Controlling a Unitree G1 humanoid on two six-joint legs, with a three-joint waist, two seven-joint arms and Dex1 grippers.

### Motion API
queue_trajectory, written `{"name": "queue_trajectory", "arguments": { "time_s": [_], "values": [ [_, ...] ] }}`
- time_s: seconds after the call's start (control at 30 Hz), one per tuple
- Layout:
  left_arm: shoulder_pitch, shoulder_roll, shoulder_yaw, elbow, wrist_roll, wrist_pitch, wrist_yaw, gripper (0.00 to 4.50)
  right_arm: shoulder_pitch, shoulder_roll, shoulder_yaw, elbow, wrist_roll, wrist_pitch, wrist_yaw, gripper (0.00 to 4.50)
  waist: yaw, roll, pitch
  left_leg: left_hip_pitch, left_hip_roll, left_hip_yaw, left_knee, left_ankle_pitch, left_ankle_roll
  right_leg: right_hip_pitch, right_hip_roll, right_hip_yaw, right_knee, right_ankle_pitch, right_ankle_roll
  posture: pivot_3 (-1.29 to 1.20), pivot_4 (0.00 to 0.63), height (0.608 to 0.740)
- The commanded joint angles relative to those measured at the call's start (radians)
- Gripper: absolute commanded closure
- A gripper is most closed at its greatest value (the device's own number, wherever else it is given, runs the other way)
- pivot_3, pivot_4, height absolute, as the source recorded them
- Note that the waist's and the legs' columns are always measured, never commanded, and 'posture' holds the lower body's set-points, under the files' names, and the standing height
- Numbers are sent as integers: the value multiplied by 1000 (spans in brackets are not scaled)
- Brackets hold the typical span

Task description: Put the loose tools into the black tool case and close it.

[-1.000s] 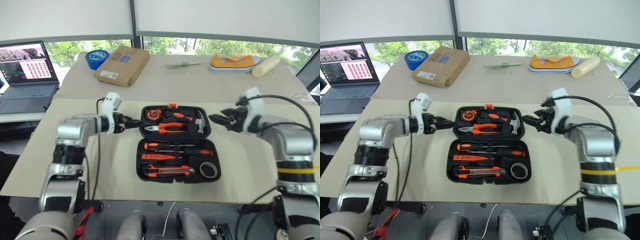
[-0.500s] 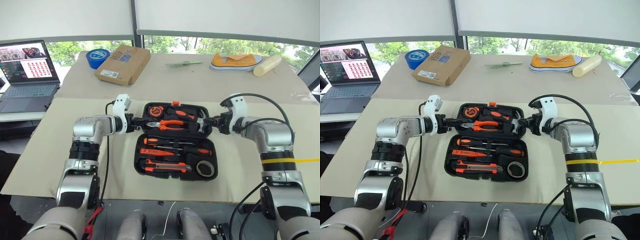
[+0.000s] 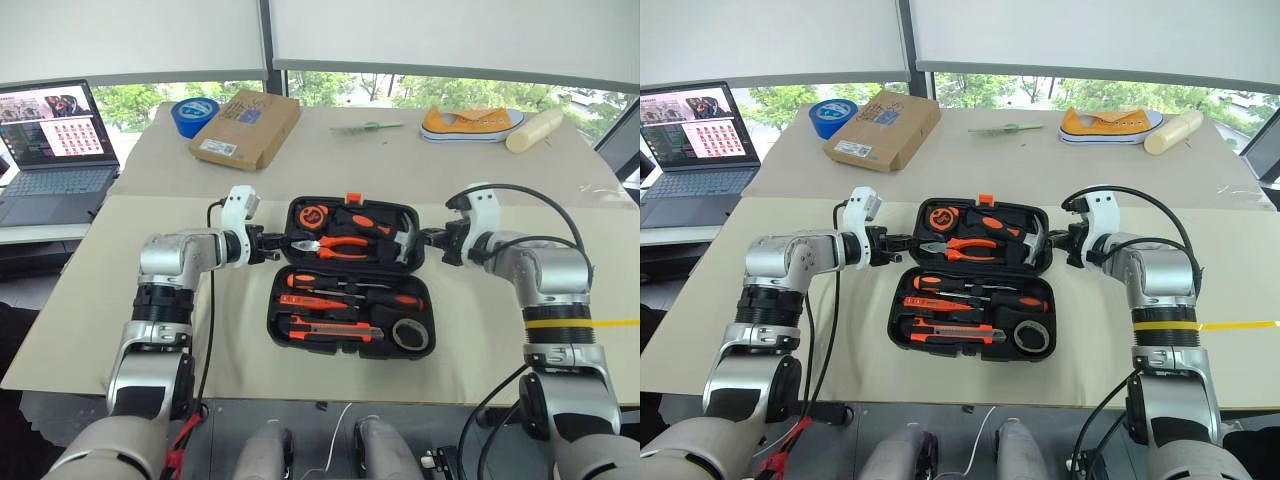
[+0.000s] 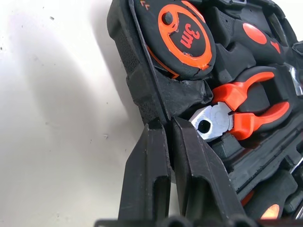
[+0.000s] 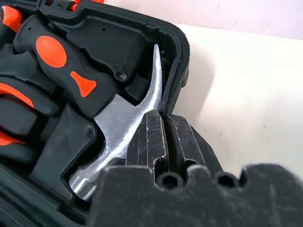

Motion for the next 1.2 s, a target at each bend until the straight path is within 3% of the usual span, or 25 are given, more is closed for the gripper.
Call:
{"name": "queue_trajectory", "arguments": {
  "time_s": [0.03, 0.2, 0.5, 0.6, 0.7, 0.87, 0.9, 0.93, 1.0, 1.07, 1.13, 1.2],
  "values": [
    [-29, -32, -3, -86, -20, -136, -26, 4500, -46, 24, -10, -51, 5, -128, 0, 4474, 1, 0, 0, -1, -1, 0, 0, 0, 0, -1, -1, 0, 0, 0, 0, 0, 150, 735],
    [68, -22, -95, -186, 71, -402, -63, 4500, -35, -9, 64, -84, -111, -430, 38, 4474, -3, 0, 0, -3, -3, 0, -1, 3, -5, -3, -2, 0, 0, 0, 1, 0, 150, 735],
    [372, 62, -141, -349, 184, -706, -60, 4500, 222, -57, 61, -248, -146, -700, 85, 4474, -2, 0, 0, -3, -3, 2, -3, 2, -4, -4, -4, 0, -3, 0, 1, 0, 150, 735],
    [490, 86, -120, -446, 184, -734, -45, 4500, 355, -118, 48, -294, -193, -934, 117, 4474, -1, 0, 0, 1, -1, 2, -3, -2, 3, -1, -4, 0, -3, 0, 1, 0, 150, 735],
    [636, 121, -84, -581, 148, -679, -39, 4500, 520, -206, -3, -358, -197, -1136, 179, 3563, -1, 1, 0, 3, 0, 3, -3, -4, 6, 2, -4, 0, -4, -1, 3, 0, 150, 735],
    [909, 183, 28, -780, 61, -593, -33, 2719, 823, -271, -204, -555, -63, -1123, 241, 1832, -5, 2, -1, 8, 3, 8, -8, -5, 8, 5, -5, 2, -7, -2, 3, 0, 150, 735],
    [964, 192, 72, -800, 47, -582, -28, 2539, 899, -276, -265, -614, -10, -1051, 251, 1660, -1, 0, 0, 9, 3, 8, -9, -5, 8, 6, -5, 2, -10, -1, 3, 0, 150, 735],
    [1000, 199, 101, -812, 38, -574, -24, 1961, 951, -280, -306, -655, 28, -998, 257, 1015, 3, -1, 1, 10, 3, 8, -9, -5, 7, 6, -6, 0, -13, -1, 3, 0, 150, 735],
    [1022, 205, 145, -818, 4, -521, -8, 1535, 1005, -284, -363, -732, 154, -818, 225, 514, 8, -1, 0, 20, 4, 7, -9, -4, 7, 19, -6, -2, -14, -1, 1, 0, 150, 735],
    [949, 204, 168, -788, -69, -407, 15, 799, 956, -294, -367, -755, 283, -590, 133, 0, 9, -2, 1, 29, 6, 8, -11, -4, 7, 27, -6, -2, -15, -2, 0, 0, 150, 735],
    [811, 193, 178, -734, -146, -260, 52, 160, 847, -313, -332, -722, 372, -384, 54, 0, 11, -3, 2, 34, 6, 8, -10, -4, 7, 33, -6, -3, -16, -2, 0, 0, 150, 735],
    [647, 184, 178, -645, -209, -100, 88, 160, 714, -321, -269, -669, 406, -245, 13, 0, 12, -4, 2, 36, 6, 8, -9, -4, 7, 35, -6, -3, -16, -2, 0, 0, 150, 735]
  ]
}}
